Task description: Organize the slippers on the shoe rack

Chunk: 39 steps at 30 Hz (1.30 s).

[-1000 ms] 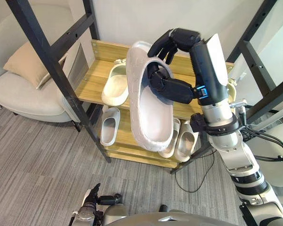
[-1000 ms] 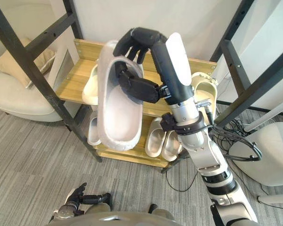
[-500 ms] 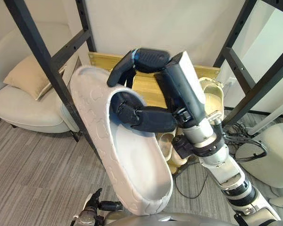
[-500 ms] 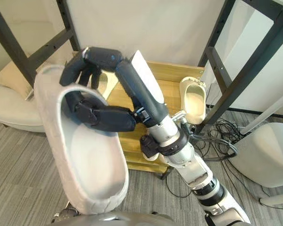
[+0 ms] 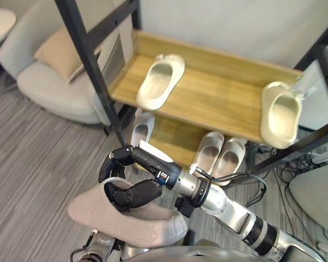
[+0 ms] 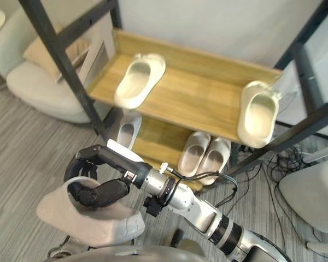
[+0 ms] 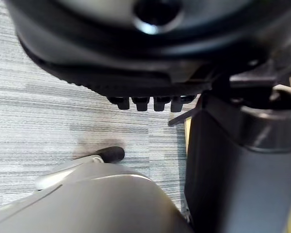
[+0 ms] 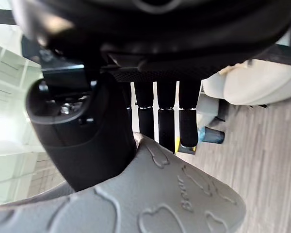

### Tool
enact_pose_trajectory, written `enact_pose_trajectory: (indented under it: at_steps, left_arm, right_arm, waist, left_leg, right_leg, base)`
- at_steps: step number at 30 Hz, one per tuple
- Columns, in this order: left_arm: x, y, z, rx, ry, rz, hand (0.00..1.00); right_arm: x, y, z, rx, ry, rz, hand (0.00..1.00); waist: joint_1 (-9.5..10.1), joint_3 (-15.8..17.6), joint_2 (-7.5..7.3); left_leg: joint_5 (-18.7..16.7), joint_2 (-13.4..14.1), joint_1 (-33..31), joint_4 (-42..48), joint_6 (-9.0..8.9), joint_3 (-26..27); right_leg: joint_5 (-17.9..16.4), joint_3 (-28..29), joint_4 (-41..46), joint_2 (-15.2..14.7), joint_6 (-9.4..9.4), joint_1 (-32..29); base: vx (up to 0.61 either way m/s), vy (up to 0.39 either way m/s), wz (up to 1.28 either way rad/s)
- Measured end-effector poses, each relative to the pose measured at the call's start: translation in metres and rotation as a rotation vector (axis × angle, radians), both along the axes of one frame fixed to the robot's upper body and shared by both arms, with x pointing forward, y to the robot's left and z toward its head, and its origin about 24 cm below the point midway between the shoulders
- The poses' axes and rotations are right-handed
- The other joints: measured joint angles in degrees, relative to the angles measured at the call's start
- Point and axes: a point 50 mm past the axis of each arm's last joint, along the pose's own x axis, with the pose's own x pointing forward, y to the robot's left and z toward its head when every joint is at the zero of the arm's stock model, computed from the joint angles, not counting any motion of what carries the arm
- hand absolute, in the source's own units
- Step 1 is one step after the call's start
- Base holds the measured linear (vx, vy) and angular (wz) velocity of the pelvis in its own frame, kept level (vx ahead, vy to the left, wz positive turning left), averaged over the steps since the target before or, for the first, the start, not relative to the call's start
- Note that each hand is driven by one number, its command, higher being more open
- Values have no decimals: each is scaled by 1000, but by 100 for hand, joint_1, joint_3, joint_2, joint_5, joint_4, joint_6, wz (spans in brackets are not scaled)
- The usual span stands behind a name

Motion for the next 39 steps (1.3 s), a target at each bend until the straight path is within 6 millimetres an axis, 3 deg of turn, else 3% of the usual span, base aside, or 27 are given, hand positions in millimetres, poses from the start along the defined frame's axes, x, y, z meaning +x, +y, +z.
enact_pose_trajectory:
  at_steps: [6,9,15,18,21,26,32,39]
  left_arm:
    - [42,-5,24,-24,-164,5,100]
    - [56,-8,35,-59,-236,15,100]
    - [81,-14,59,-164,-392,79,100]
    - [87,-14,67,-208,-448,141,100]
    - [93,-16,75,-240,-504,188,100]
    - [100,-17,86,-256,-562,206,100]
    - [103,-18,92,-268,-592,216,100]
    - [105,-20,94,-269,-601,221,100]
  right_arm:
    - [21,-3,1,-101,-131,-86,0]
    - [40,-13,14,-108,-232,-197,0]
    - [86,-57,72,-23,-471,-536,0]
    - [94,-71,91,27,-555,-645,0]
    - [94,-79,106,65,-627,-705,0]
    - [96,-88,122,75,-732,-778,0]
    - [98,-105,151,143,-867,-906,0]
    - [99,-119,168,126,-997,-1024,0]
  waist:
    - [53,556,69]
    - [66,682,99]
    - [51,814,168]
    - [31,830,168]
    - [41,841,156]
    - [95,895,80]
    - [118,910,51]
    - [120,916,38]
  left_leg:
    - [-86,-15,-1365,847,-39,-261]
    - [-77,-84,-2027,1182,-49,-379]
    - [-276,-265,-3515,2327,-48,-677]
    - [-531,-309,-4046,3002,30,-736]
    - [-699,-311,-4490,3426,-3,-790]
    - [-863,-321,-4853,3945,25,-818]
    - [-946,-335,-5064,4156,-7,-869]
    - [-949,-434,-5146,4201,-4,-911]
  right_leg:
    - [-398,-117,1246,-234,-86,-1380]
    - [-538,-199,1769,-385,-117,-2044]
    - [-979,-325,3059,-768,-171,-3367]
    - [-1254,-314,3684,-916,-155,-3789]
    - [-1417,-318,4068,-977,-149,-4152]
    - [-1667,-303,4591,-1096,-161,-4454]
    - [-1768,-347,4801,-1151,-179,-4590]
    - [-1851,-416,4908,-1261,-167,-4615]
  base:
    - [-177,3,16]
    - [-127,-18,19]
    - [-93,2,22]
    - [-65,42,5]
    - [-56,35,3]
    - [-15,10,1]
    - [-15,13,4]
    - [-7,16,9]
